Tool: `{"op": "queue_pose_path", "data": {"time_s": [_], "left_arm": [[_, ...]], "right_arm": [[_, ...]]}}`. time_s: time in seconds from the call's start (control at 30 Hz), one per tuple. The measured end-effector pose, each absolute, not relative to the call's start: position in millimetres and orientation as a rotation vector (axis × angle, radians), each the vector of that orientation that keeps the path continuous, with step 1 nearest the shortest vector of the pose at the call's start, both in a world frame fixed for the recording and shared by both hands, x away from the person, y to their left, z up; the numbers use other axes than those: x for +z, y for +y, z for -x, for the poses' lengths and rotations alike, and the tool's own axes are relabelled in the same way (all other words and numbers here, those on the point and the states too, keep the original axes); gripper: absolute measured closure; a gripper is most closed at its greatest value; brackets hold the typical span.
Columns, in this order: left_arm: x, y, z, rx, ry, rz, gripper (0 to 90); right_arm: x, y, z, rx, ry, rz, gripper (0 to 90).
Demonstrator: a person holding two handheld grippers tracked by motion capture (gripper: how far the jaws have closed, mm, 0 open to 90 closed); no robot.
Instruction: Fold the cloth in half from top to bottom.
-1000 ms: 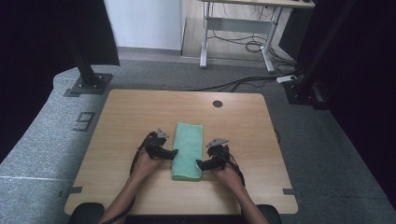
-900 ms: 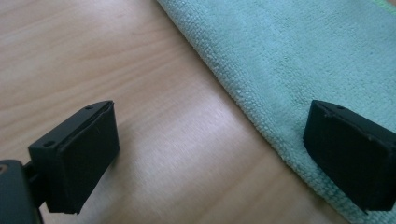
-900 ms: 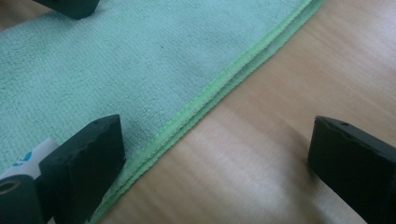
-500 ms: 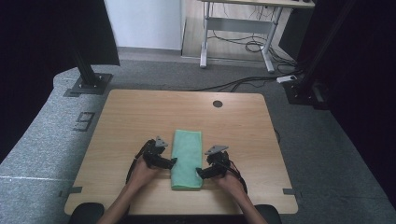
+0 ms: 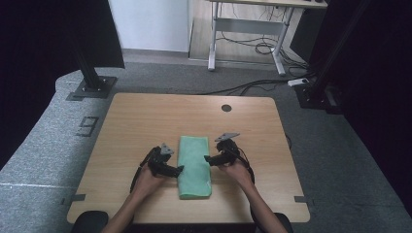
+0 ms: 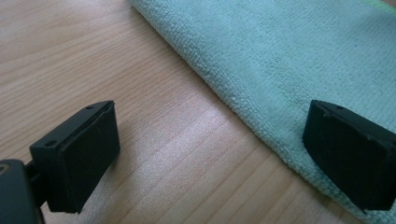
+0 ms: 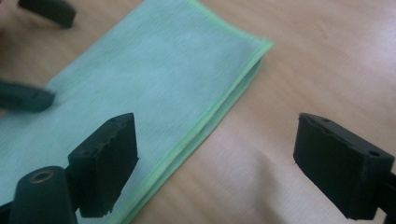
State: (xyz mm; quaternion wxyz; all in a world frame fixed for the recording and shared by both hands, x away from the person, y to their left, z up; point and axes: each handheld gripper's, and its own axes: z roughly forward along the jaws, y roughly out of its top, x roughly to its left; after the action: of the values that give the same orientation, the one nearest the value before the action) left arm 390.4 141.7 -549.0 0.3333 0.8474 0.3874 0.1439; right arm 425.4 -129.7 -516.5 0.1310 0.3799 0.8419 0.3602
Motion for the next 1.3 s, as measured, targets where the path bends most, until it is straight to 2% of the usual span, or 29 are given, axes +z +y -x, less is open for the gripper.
{"op": "queue_pose_path", "data": {"time_s": [0.13, 0.43, 0.97, 1.2, 1.3], "left_arm": [[-549, 142, -391, 0.376, 1.008, -2.218, 4.0], [-549, 142, -391, 0.376, 1.009, -2.218, 4.0], [-549, 142, -391, 0.375, 1.011, -2.217, 4.0], [-549, 142, -391, 0.374, 1.011, -2.217, 4.0], [-549, 142, -391, 0.373, 1.012, -2.217, 4.0]], "right_arm": [[-514, -126, -444, 1.037, 2.445, -1.099, 22.2], [-519, -111, -474, 1.011, 2.473, -1.081, 32.7], [-533, -100, -503, 0.953, 2.526, -1.057, 52.7], [-535, -101, -506, 0.991, 2.565, -1.056, 66.5], [-535, -103, -507, 1.007, 2.581, -1.076, 76.6]]}}
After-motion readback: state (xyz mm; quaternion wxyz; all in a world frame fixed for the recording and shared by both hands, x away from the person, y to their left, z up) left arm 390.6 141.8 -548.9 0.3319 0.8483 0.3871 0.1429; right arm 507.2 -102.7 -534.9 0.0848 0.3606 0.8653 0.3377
